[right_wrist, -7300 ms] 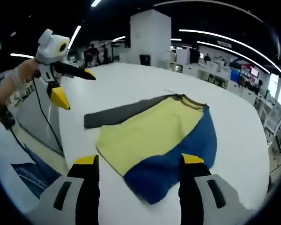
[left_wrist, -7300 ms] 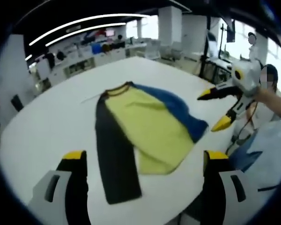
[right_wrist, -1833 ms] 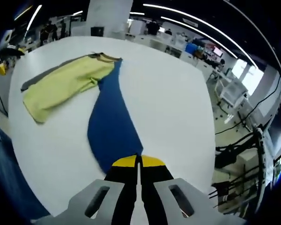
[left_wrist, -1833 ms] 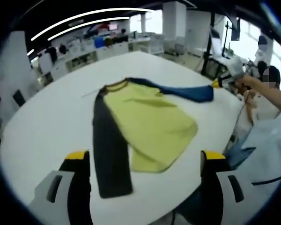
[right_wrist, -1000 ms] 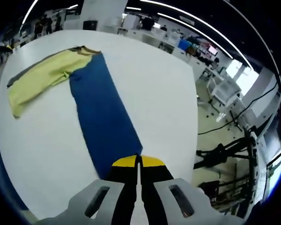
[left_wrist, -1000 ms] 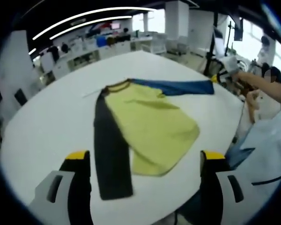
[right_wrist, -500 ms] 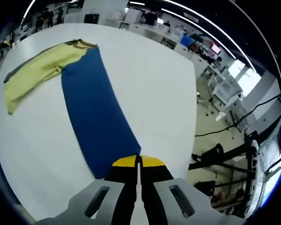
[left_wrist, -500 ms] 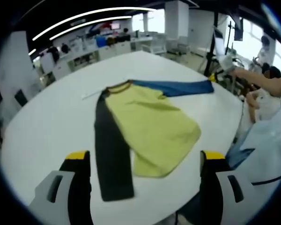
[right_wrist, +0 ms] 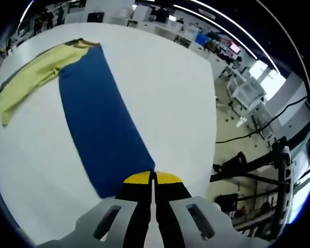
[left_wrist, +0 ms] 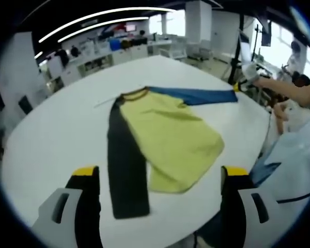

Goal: Fold the garment on the visible template until the final outline fits inside the template.

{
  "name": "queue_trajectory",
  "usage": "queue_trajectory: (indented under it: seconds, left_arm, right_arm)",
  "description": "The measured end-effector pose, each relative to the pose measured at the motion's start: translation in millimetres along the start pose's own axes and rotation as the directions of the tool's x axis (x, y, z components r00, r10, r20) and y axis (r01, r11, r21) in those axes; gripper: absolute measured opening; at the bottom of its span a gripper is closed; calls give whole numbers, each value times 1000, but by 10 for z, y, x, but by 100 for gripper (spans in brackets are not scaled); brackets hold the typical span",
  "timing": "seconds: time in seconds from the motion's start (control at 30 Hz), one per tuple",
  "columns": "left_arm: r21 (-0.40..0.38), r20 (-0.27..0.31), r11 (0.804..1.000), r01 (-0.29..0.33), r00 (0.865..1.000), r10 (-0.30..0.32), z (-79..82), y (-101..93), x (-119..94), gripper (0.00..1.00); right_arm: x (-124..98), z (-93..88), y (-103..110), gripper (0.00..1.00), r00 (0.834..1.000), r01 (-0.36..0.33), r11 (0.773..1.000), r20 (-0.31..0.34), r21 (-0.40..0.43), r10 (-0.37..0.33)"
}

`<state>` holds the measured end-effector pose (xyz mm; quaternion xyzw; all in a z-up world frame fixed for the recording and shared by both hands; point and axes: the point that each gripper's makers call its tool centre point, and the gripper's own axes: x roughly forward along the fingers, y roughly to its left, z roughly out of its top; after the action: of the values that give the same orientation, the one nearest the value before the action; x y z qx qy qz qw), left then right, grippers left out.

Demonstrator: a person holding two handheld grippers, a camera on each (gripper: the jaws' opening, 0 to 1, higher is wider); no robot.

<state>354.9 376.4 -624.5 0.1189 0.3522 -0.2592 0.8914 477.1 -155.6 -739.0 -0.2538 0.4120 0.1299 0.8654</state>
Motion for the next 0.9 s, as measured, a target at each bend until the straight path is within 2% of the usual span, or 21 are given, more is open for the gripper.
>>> queue_trajectory:
  seconds: [0.6, 0.9]
  left_arm:
    - [-14, -13, 1000, -9, 1000, 9, -67, 35, -38, 93]
    - [-23, -10, 1000, -18, 1000, 18, -93, 56, -73, 92]
  right_arm:
    - [117, -120, 12, 1, 1000, -3, 1000, -21, 19, 3]
    - [126, -152, 32, 1, 1000, -2, 1000, -30, 4, 2]
